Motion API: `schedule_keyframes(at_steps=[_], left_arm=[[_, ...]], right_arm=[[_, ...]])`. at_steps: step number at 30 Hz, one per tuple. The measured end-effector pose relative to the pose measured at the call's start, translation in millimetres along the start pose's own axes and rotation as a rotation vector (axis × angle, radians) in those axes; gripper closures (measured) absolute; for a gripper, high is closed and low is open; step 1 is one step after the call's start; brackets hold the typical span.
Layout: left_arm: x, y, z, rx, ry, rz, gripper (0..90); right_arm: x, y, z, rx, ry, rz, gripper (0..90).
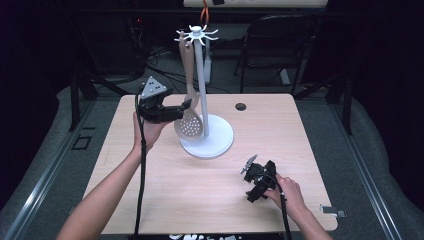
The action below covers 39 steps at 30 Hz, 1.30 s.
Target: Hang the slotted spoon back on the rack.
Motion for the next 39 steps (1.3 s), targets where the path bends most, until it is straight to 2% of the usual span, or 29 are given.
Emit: schedule_keyframes(at_steps=[3,4,5,8,9,10,11,13,15,21,25,28,36,38,39], left_arm=[[-9.7,-8.9,5.1,0.016,0.001,0.023,19.1],[-17.6,-14.3,8.9,0.024,-0.003,0.040,18.7],[-17.6,-14.3,8.9,0.024,-0.003,0.040,18.0],[-30.6,-21.5,14.5,0.042,-0.002,0.064,16.4],[-41.5,-28.6,20.0,0.065,0.002,0.078,16.3],[-46.5,-31.1,22.4,0.069,-0.009,0.084,16.1],[-46.5,-31.1,22.4,0.069,-0.009,0.084,16.0],[-57.2,-34.9,27.1,0.077,-0.028,0.099,15.7],[-68.9,-36.9,30.8,0.090,-0.032,0.132,15.5],[-96.4,-41.4,40.3,0.119,-0.060,0.177,15.0],[-106.0,-46.8,49.5,0.141,-0.086,0.196,14.9],[-110.8,-47.9,51.8,0.150,-0.096,0.198,14.8],[-136.5,-44.0,54.8,0.155,-0.117,0.269,14.9],[-138.8,-42.5,56.7,0.157,-0.131,0.272,14.7],[-140.1,-41.8,58.0,0.158,-0.143,0.275,14.5]], right_arm=[[0.3,-0.8,0.0,-0.002,0.000,-0.002,6.3],[0.4,-1.3,-0.2,-0.002,-0.003,-0.001,6.3],[0.4,-1.3,-0.2,-0.002,-0.003,-0.001,6.3],[0.3,-2.4,0.0,-0.016,-0.001,0.002,6.3],[0.2,-2.9,-0.1,-0.016,-0.002,0.003,6.3],[0.2,-2.3,0.3,-0.011,0.006,-0.007,6.3],[0.2,-2.3,0.3,-0.011,0.006,-0.007,6.3],[0.1,-2.5,0.1,-0.012,0.006,-0.005,6.3],[0.4,-2.7,0.1,-0.018,0.001,0.001,6.3],[0.6,-2.6,0.3,-0.018,0.001,0.000,6.2],[0.8,-3.1,0.1,-0.020,-0.003,0.001,6.2],[0.9,-3.0,0.2,-0.019,-0.002,0.001,6.2],[1.3,-2.8,1.3,-0.012,-0.002,-0.008,6.2],[1.7,-1.9,1.9,-0.011,0.004,-0.019,6.2],[1.8,-2.8,1.1,-0.011,-0.007,-0.007,6.2]])
Point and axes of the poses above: each handheld gripper's, and its own axes: y roughly forward along the jaws, x roughly out of its top, z roughly to its left, the point moved 3 cm from there along y, roughly forward along the jaws, and after that the axes turned 12 degrees about -y, right-handed, at the moved point
